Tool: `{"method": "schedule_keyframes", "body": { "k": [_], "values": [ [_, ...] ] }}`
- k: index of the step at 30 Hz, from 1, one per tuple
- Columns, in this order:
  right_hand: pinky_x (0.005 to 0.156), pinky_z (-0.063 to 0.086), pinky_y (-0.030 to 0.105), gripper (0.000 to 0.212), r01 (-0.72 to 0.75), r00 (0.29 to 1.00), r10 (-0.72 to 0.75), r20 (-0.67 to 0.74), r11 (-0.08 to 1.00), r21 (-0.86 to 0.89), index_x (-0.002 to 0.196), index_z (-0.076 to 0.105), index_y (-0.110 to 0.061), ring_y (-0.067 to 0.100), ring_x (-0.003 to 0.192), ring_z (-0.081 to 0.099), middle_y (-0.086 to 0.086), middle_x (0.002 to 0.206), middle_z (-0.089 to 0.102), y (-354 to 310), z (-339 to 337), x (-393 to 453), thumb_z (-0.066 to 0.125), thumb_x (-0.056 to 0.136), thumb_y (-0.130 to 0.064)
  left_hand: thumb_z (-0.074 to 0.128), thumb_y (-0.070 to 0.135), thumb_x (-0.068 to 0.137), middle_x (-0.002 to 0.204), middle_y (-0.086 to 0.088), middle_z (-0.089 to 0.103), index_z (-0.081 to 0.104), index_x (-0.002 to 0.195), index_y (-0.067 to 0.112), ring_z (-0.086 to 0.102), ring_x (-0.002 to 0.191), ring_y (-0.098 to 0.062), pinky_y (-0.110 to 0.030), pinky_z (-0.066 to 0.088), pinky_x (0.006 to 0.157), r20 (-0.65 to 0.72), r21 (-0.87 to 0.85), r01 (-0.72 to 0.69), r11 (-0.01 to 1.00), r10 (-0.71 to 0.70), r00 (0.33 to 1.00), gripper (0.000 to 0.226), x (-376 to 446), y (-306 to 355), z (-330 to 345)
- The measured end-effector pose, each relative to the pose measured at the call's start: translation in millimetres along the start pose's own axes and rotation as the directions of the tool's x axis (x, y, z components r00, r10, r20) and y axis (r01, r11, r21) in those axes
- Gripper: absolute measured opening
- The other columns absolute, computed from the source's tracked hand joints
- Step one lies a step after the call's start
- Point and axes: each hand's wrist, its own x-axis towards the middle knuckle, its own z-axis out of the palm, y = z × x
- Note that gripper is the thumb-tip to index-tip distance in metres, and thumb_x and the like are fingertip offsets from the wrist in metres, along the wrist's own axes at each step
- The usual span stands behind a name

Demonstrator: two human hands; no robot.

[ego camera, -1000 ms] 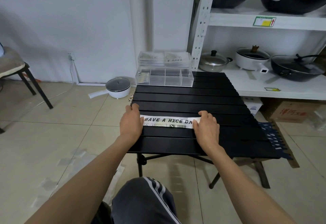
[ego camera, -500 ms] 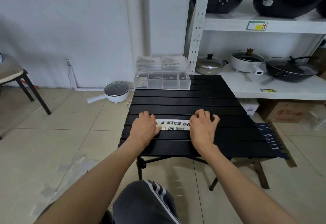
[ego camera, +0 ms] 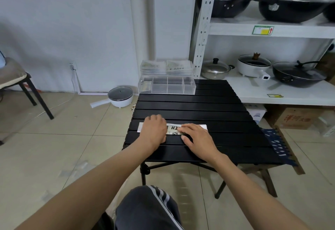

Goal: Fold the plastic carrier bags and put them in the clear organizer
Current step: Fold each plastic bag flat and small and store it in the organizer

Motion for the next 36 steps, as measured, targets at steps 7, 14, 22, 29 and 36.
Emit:
{"method": "schedule_keyframes", "body": {
  "k": [7, 14, 22, 29, 36],
  "values": [
    [0.109, 0.033, 0.034, 0.034, -0.004, 1.0, 0.004, 0.024, 1.0, 0.001, 0.131, 0.056, -0.032, 0.01, 0.13, 0.042, -0.014, 0.138, 0.05, 0, -3, -2, 0.049, 0.098, -0.035, 0.053, 0.009, 0.092, 0.116, -0.013, 0.05, 0.044, 0.125, 0.005, 0.06, 0.094, -0.03, -0.037, 0.043, 0.067, -0.027, 0.005, -0.248, 0.969, 0.248, 0.968, 0.034, 1, 34, -14],
    [0.106, 0.033, 0.031, 0.042, -0.009, 1.0, 0.009, 0.006, 0.997, 0.07, 0.138, 0.05, -0.033, 0.007, 0.128, 0.044, -0.014, 0.136, 0.053, 1, -6, -2, 0.054, 0.096, -0.033, 0.052, 0.008, 0.091, 0.102, -0.009, 0.054, 0.05, 0.109, 0.009, 0.063, 0.077, -0.03, -0.038, 0.051, 0.062, -0.083, -0.213, -0.104, 0.972, 0.088, 0.993, 0.018, 5, 29, -4],
    [0.07, 0.041, 0.031, 0.028, -0.012, 0.908, -0.012, -0.419, 0.998, -0.055, 0.098, 0.065, -0.023, 0.013, 0.08, 0.053, -0.009, 0.091, 0.059, 13, -21, -9, 0.071, 0.078, -0.003, 0.053, 0.005, 0.09, 0.104, -0.002, 0.051, 0.054, 0.103, 0.011, 0.057, 0.072, -0.024, -0.04, 0.051, 0.066, -0.356, -0.617, -0.214, 0.757, -0.026, 0.934, 0.014, 13, 6, 6],
    [0.07, 0.037, 0.029, 0.015, 0.184, 0.808, -0.279, -0.518, 0.956, -0.228, 0.098, 0.071, -0.018, 0.015, 0.082, 0.057, -0.004, 0.097, 0.065, -16, -17, -9, 0.064, 0.084, -0.019, 0.061, 0.013, 0.088, 0.142, 0.0, 0.036, 0.044, 0.12, 0.011, 0.054, 0.113, -0.022, -0.038, 0.048, 0.096, -0.327, -0.772, -0.265, 0.577, -0.004, 0.945, 0.036, 15, -10, 30],
    [0.063, 0.039, 0.025, 0.031, 0.262, 0.921, -0.303, -0.244, 0.947, -0.187, 0.096, 0.068, -0.017, 0.016, 0.08, 0.058, -0.002, 0.096, 0.066, -28, 4, -6, 0.082, 0.069, -0.01, 0.057, 0.035, 0.092, 0.151, -0.003, 0.035, 0.054, 0.134, 0.017, 0.037, 0.135, -0.021, -0.037, 0.031, 0.111, -0.187, -0.558, -0.112, 0.822, 0.007, 0.982, 0.046, -7, -19, 55]
  ]
}}
